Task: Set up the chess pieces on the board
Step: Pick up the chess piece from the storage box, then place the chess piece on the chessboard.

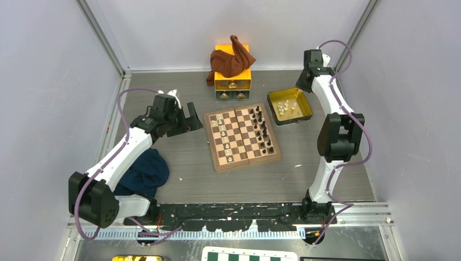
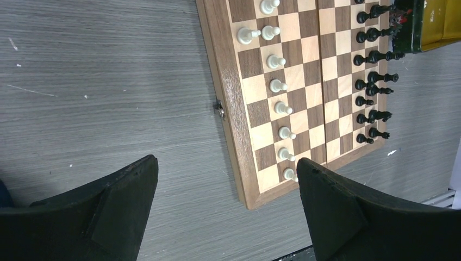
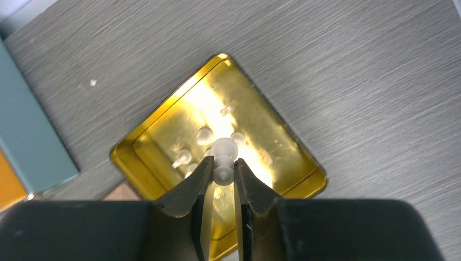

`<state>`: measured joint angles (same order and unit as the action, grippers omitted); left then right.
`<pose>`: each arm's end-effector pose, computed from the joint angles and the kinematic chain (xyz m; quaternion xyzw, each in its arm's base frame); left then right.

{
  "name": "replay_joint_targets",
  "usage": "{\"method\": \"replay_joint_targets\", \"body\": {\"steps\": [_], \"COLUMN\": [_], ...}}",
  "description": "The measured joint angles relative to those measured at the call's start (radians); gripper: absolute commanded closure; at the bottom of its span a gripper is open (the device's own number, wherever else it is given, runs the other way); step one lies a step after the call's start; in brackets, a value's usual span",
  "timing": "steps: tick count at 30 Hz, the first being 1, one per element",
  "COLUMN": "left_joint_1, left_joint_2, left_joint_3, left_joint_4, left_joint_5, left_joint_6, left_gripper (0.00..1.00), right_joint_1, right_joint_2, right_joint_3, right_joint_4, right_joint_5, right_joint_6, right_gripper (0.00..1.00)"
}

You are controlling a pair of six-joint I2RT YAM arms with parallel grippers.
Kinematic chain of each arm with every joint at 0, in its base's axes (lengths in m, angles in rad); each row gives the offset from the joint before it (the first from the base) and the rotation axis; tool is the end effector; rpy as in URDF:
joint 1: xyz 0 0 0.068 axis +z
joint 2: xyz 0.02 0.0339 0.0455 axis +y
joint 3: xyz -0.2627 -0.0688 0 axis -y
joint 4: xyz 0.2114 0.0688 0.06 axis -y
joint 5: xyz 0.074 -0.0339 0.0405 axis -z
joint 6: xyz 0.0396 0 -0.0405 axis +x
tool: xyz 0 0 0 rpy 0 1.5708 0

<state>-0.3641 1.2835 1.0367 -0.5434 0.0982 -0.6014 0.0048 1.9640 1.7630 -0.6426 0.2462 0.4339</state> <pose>0.2276 -0.0909 0.2914 -0.0908 0.9194 -0.2166 0.3155 0.4145 -0.0077 0.2888 0.2402 0.8970 -0.0352 0.3695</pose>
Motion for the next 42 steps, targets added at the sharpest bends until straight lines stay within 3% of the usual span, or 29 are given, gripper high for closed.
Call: {"method": "replay_joint_targets", "body": {"steps": [26, 42], "left_joint_1": [0.0, 0.0], "left_joint_2": [-0.219, -0.228], "left_joint_3": [-0.112, -0.125], "left_joint_4": [-0.006, -0.008], "left_joint_5": [-0.051, -0.063], "left_joint_6": [-0.066, -0.083], "left_gripper": [0.02, 0.02], "right_joint_1": [0.661, 0.861], "right_joint_2": [-0.175, -0.095], "right_joint_3": [-0.071, -0.07], "right_joint_4": [-0.157, -0.166], "right_joint_5": [0.04, 0.041], "right_joint_6": [-0.037, -0.039], "right_gripper": [0.99, 0.99]}}
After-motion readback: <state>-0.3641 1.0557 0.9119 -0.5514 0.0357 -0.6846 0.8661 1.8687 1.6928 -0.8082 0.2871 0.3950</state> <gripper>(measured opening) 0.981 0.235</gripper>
